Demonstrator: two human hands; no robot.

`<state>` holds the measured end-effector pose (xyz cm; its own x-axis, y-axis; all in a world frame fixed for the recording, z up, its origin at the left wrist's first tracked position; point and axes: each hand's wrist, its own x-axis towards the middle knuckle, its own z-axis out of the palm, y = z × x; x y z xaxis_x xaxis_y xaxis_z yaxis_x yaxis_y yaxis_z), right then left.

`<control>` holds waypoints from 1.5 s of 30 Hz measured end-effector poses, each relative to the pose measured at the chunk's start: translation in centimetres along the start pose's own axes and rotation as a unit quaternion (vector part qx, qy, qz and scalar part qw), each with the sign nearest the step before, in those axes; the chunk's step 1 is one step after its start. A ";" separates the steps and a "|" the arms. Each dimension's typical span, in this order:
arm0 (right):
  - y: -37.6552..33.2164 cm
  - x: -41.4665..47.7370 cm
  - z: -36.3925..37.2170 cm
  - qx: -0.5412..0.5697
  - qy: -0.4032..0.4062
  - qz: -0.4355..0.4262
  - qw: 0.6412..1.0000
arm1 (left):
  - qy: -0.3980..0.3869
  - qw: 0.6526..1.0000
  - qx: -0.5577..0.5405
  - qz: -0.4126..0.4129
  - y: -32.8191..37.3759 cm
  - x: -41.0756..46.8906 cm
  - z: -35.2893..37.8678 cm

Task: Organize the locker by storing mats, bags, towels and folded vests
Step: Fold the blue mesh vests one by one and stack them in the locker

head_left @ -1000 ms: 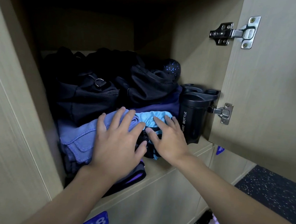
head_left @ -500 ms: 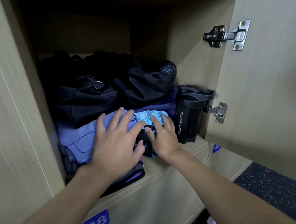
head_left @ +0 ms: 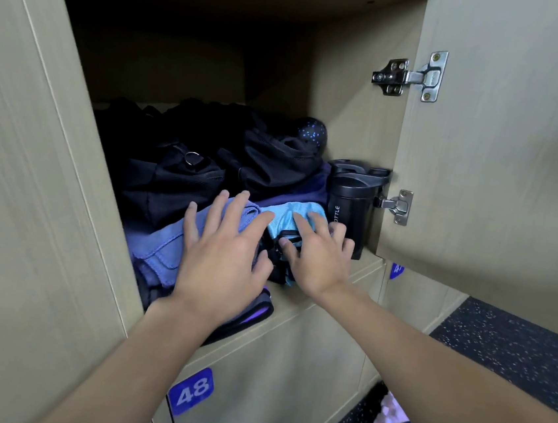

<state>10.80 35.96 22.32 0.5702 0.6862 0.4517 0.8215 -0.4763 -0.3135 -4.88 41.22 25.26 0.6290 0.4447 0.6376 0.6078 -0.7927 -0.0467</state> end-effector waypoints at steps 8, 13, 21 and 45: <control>0.4 1.9 1.0 0.125 -0.070 -0.002 0.990 | -0.031 1.000 -0.007 -0.003 -0.5 -1.1 -0.7; 0.7 0.8 0.4 0.120 -0.039 -0.001 0.992 | -0.014 1.000 -0.022 0.010 0.0 -1.2 -1.5; 0.6 -2.6 -2.5 0.156 -0.007 -0.005 0.988 | 0.011 0.996 -0.072 0.045 1.9 -3.1 -3.5; 5.2 -30.8 10.3 0.236 -0.244 0.081 0.937 | -0.346 0.926 -0.128 -0.080 0.1 -26.2 8.0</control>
<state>-2.50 17.98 -1.80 0.5246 0.8506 -0.0344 0.5673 -0.3794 -0.7309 -17.41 32.85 2.42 0.7546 0.6555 -0.0299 0.6413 -0.7271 0.2453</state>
